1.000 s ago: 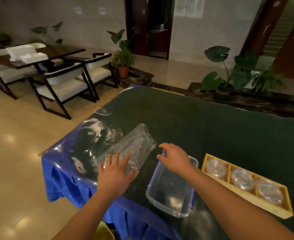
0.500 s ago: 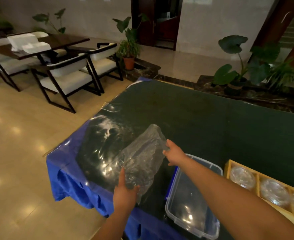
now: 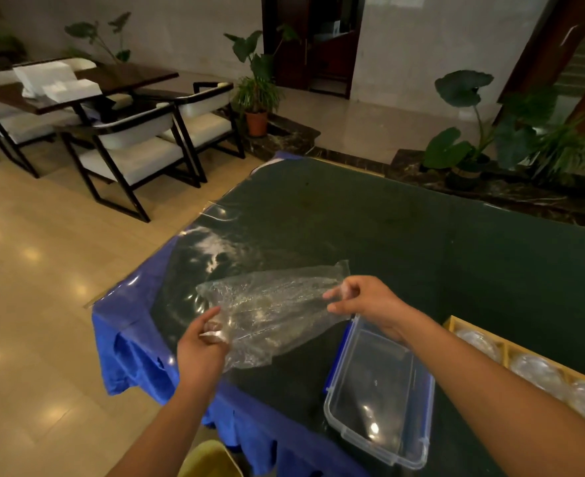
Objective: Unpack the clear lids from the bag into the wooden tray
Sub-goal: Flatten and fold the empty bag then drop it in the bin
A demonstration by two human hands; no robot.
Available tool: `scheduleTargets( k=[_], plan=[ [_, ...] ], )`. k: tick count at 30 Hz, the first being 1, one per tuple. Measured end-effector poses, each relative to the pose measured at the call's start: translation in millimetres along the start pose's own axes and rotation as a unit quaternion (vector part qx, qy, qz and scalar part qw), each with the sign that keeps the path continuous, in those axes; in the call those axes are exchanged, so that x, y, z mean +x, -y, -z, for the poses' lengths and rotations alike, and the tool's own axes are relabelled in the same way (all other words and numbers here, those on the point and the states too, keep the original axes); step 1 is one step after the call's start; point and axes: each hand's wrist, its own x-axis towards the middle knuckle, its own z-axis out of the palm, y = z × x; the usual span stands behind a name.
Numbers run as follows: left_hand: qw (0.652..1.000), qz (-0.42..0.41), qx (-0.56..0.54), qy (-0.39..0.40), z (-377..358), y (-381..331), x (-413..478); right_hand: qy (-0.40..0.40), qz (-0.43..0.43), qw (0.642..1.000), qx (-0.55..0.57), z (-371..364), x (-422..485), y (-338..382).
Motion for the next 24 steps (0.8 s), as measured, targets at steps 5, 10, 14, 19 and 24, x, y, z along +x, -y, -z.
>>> scheduleTargets(
  k=[5, 10, 14, 19, 24],
  plan=[
    [0.998, -0.024, -0.061, 0.023, -5.7, -29.8, -18.7, -0.076, 0.061, 0.994, 0.041, 39.4, -43.4, -1.7],
    [0.954, 0.063, -0.252, 0.149, -12.7, -50.8, -41.6, -0.126, 0.121, 0.981, 0.081, 92.4, -100.8, 10.7],
    [0.949, 0.005, -0.256, 0.182, -39.8, -90.4, -58.1, -0.102, 0.18, 0.978, 0.027, 136.1, -159.1, 27.2],
    [0.92, 0.026, -0.208, 0.332, -85.7, -156.7, -82.4, -0.145, 0.197, 0.963, -0.115, 177.1, -220.5, 32.6],
    [0.887, -0.009, -0.006, 0.461, -132.1, -173.5, -115.1, -0.256, 0.193, 0.939, -0.122, 218.6, -263.4, 22.9]
  ],
)
